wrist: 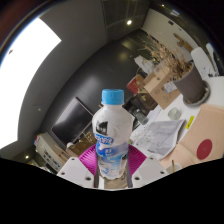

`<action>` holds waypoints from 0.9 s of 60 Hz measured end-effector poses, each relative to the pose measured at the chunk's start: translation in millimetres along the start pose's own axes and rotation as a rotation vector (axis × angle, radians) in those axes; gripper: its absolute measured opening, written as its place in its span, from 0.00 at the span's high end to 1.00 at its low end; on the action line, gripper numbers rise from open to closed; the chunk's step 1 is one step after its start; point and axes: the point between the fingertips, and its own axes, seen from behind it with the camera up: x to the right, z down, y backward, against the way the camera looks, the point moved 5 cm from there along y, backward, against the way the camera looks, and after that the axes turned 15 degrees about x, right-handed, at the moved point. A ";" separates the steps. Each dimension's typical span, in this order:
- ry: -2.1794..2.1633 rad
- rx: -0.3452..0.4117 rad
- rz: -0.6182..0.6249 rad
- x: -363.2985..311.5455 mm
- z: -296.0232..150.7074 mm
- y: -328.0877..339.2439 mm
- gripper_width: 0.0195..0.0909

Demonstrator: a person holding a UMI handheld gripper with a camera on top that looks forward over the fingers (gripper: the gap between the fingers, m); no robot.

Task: Pour water

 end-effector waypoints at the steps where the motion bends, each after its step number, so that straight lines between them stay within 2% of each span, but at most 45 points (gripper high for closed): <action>1: 0.039 0.010 -0.005 2.7 -11.8 5.6 0.76; 11: 0.431 0.072 0.050 63.4 -66.9 10.9 0.75; 18: 0.643 0.045 0.132 127.7 -80.9 17.8 0.75; 27: 0.796 -0.056 0.215 220.6 -59.4 26.8 0.76; 38: 0.841 -0.145 0.240 273.3 -25.3 32.5 0.75; 46: 0.847 -0.185 0.253 292.6 -7.1 36.5 0.73; 49: 0.847 -0.157 0.246 293.3 -7.8 37.0 0.71; 54: 0.831 -0.161 0.259 293.8 -8.6 37.7 0.65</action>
